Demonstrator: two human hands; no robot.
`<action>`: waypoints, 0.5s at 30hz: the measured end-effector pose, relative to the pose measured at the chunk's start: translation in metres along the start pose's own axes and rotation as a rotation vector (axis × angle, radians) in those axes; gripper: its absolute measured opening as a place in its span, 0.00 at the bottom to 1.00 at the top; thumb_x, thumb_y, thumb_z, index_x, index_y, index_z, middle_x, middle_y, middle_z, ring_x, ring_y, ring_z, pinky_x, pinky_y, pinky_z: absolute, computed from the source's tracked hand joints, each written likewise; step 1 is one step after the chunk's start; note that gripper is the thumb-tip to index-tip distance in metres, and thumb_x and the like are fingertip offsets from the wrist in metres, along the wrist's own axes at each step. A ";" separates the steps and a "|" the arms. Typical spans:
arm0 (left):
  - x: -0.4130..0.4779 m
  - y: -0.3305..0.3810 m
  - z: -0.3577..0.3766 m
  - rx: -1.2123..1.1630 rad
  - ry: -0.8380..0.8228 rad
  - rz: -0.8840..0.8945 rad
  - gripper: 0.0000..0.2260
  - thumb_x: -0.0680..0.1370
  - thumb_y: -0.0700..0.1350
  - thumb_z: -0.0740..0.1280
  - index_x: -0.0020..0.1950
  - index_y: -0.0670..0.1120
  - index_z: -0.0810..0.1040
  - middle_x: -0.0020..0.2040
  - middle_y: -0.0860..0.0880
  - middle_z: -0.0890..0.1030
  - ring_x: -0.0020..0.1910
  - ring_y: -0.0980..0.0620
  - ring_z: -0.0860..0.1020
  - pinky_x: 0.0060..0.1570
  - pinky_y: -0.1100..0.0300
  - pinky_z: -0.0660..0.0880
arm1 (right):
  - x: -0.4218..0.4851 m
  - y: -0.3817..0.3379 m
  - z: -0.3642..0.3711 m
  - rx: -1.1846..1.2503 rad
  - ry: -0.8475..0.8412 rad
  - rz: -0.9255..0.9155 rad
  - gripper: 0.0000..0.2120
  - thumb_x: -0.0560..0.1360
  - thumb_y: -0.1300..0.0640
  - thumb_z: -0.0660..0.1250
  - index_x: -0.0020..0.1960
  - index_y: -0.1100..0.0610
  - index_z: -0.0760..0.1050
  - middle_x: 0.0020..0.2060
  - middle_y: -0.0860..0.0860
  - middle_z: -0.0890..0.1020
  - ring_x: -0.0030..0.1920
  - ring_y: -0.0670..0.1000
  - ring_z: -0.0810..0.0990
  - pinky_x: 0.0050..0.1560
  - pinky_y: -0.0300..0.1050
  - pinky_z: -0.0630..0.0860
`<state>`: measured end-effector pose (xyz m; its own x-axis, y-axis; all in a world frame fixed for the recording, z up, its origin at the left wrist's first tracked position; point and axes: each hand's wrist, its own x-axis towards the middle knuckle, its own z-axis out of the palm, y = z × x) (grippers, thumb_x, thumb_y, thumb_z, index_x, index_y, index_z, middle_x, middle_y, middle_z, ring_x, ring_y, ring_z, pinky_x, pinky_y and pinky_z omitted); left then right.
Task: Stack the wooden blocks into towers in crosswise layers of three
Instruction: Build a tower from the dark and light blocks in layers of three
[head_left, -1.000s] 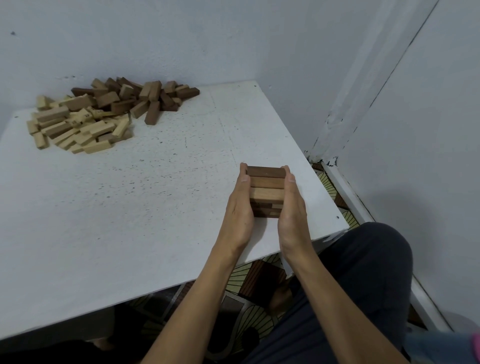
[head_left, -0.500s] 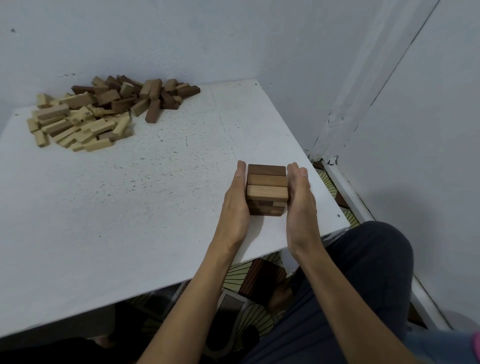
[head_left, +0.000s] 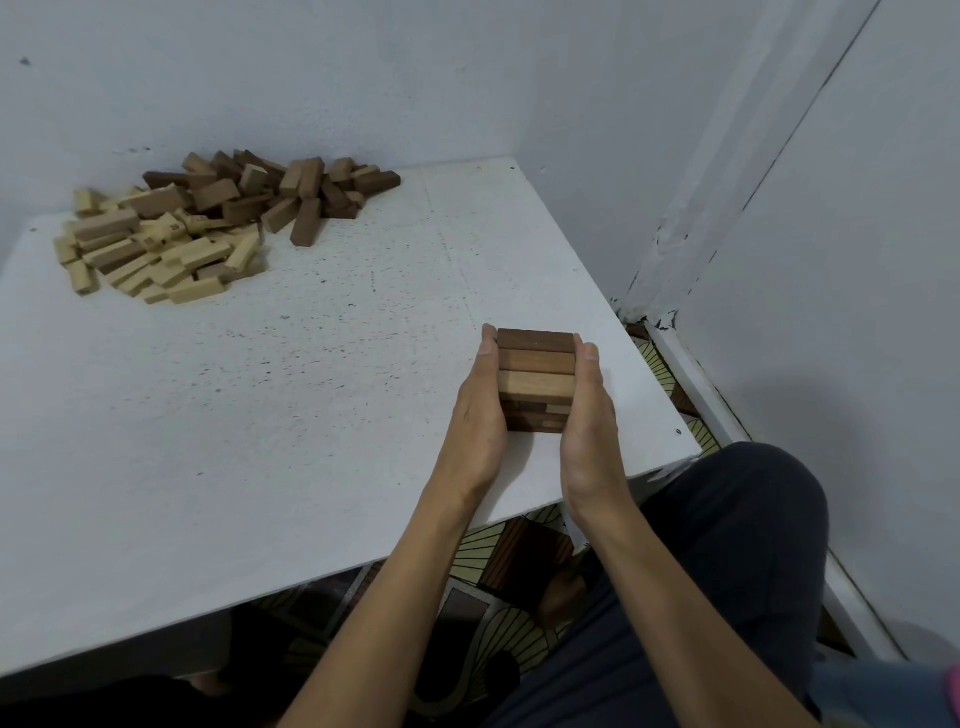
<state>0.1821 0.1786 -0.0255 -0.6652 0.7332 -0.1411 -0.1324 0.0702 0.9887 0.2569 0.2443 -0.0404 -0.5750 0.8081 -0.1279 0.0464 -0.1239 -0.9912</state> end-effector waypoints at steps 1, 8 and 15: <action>-0.001 0.000 0.000 0.001 0.010 -0.007 0.37 0.76 0.73 0.49 0.78 0.53 0.64 0.75 0.53 0.69 0.74 0.57 0.67 0.76 0.49 0.60 | 0.000 0.000 0.000 0.003 0.000 0.001 0.41 0.71 0.24 0.49 0.77 0.44 0.61 0.74 0.46 0.69 0.74 0.45 0.66 0.75 0.54 0.63; -0.005 0.014 -0.007 -0.014 -0.024 0.006 0.23 0.83 0.65 0.48 0.64 0.61 0.78 0.63 0.64 0.79 0.64 0.68 0.74 0.68 0.61 0.66 | 0.002 -0.006 -0.014 -0.103 -0.022 -0.034 0.42 0.71 0.22 0.47 0.79 0.43 0.58 0.76 0.42 0.65 0.76 0.42 0.61 0.77 0.54 0.58; 0.016 0.022 -0.062 0.340 -0.293 0.121 0.48 0.66 0.64 0.73 0.80 0.60 0.53 0.76 0.58 0.66 0.72 0.63 0.67 0.71 0.59 0.64 | 0.026 -0.038 -0.082 -0.417 -0.371 -0.126 0.43 0.65 0.36 0.74 0.76 0.40 0.60 0.68 0.41 0.74 0.66 0.38 0.74 0.64 0.36 0.70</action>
<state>0.1226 0.1502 -0.0096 -0.4187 0.9066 -0.0522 0.2143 0.1545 0.9645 0.3071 0.3166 -0.0090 -0.8418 0.5362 -0.0624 0.2343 0.2587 -0.9371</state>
